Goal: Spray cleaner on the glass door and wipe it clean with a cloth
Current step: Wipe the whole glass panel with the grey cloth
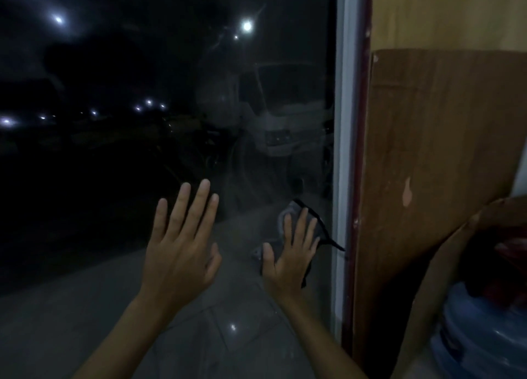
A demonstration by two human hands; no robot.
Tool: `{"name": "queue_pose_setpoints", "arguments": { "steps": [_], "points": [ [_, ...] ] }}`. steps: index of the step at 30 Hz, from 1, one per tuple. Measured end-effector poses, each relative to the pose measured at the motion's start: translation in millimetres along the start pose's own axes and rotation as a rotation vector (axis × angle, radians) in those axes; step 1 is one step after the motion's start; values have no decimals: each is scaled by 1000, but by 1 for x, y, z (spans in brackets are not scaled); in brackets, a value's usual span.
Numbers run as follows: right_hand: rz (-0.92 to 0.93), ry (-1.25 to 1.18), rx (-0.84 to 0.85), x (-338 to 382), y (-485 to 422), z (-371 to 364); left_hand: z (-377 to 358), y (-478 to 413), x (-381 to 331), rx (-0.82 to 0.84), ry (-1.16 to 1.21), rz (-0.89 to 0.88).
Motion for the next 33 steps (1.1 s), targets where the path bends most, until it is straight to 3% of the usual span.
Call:
{"name": "queue_pose_setpoints", "arguments": {
  "steps": [5, 11, 15, 20, 23, 25, 29, 31, 33],
  "points": [
    [-118, 7, -3, -6, -26, 8, 6, 7, 4, -5, 94, -17],
    [-31, 13, -73, 58, -124, 25, 38, 5, 38, -114, 140, 59],
    [206, 34, -50, 148, -135, 14, 55, 1, 59, -185, 159, 115],
    [574, 121, 112, 245, -73, -18, 76, 3, 90, -301, 197, 178],
    [869, 212, 273, 275, -9, -48, 81, 9, 105, -338, 185, 299],
    [962, 152, 332, 277, 16, -60, 85, 13, 111, -354, 197, 311],
    [951, 62, 262, 270, 6, -51, 96, 22, 122, -360, 193, 222],
    [782, -15, 127, 246, -18, -32, 96, 28, 127, -360, 205, 233],
    [513, 87, 2, 194, -41, -20, 94, 36, 133, -349, 201, 255]
  ]
}}
Point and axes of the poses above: each hand's wrist, its own y-axis away from the middle knuckle, its own z-axis out of the back of the hand, x = y × z, the point moved 7 cm from there along -y, towards the middle knuckle, and after that the axes turned 4 degrees about z, right-handed, at the moved point
